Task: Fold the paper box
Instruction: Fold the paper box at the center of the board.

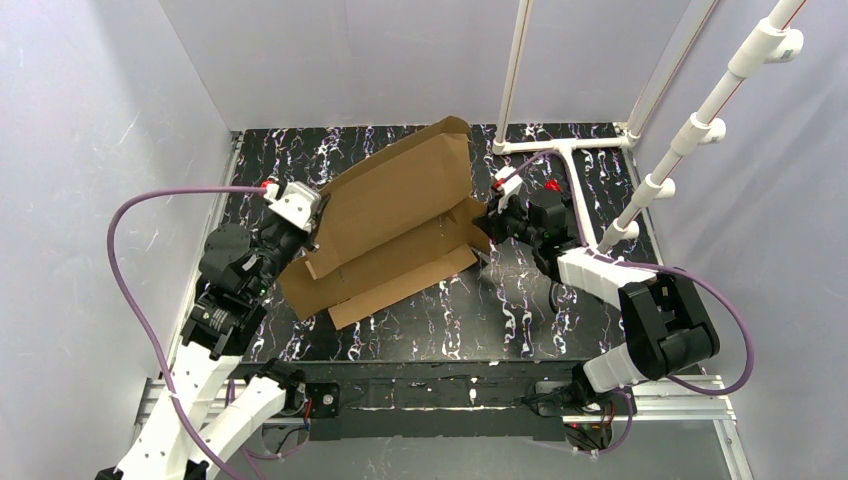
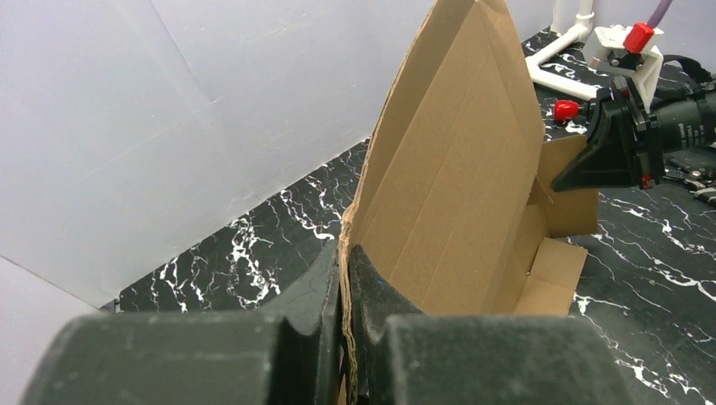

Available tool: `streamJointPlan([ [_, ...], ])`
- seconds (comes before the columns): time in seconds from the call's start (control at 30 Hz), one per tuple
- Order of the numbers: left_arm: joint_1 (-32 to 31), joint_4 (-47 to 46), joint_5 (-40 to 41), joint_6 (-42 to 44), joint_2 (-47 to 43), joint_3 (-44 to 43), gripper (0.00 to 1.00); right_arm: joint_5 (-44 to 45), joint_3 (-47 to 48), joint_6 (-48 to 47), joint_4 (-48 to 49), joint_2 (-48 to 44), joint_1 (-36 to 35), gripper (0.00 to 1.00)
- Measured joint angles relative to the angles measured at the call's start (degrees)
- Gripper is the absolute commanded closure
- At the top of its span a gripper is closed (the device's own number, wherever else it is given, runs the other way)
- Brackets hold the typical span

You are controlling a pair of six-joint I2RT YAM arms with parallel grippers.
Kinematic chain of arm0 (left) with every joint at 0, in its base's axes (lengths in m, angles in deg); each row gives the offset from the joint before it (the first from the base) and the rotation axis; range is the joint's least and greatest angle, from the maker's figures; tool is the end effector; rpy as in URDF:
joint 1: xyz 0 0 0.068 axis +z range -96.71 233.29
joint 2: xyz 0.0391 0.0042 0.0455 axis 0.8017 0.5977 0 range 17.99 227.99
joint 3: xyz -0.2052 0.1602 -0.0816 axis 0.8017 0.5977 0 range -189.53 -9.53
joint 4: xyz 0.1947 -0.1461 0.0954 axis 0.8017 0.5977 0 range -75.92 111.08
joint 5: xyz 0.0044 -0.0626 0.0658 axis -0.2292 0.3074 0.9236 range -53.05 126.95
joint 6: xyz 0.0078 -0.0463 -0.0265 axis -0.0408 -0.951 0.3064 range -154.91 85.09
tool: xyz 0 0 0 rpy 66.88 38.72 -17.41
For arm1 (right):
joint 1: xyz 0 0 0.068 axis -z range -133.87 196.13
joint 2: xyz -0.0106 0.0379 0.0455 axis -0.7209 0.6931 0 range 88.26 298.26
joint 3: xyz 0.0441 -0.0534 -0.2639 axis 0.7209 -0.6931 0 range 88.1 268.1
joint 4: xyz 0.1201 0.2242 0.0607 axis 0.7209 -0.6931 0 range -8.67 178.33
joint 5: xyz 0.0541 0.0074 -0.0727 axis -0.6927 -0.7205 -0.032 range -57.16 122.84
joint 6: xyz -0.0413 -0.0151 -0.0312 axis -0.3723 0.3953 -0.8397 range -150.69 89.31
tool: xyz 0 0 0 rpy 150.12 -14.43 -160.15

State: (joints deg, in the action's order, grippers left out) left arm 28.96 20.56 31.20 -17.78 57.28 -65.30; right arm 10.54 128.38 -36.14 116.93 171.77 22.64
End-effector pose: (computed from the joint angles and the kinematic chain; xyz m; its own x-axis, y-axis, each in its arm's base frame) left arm 0.1273 -0.0615 0.4267 0.2985 0.1866 -0.9360 0.4312 0.8486 0.3067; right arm 0.2818 0.1372 0.2247 -0.1635 -0.1669 -0.9723 -0.7243 0.6895 0.0034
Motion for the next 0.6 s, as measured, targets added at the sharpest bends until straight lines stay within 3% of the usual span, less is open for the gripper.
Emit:
streamJointPlan([
  [0.3, 0.0, 1.5, 0.0, -1.2, -5.0, 2.2, 1.0, 1.2, -1.2, 4.2, 0.9, -0.6, -1.8, 0.99],
  [0.6, 0.0, 1.7, 0.9, -1.7, -6.7, 2.2, 1.0, 0.7, 2.6, -0.5, -10.1, -2.6, -5.9, 0.99],
])
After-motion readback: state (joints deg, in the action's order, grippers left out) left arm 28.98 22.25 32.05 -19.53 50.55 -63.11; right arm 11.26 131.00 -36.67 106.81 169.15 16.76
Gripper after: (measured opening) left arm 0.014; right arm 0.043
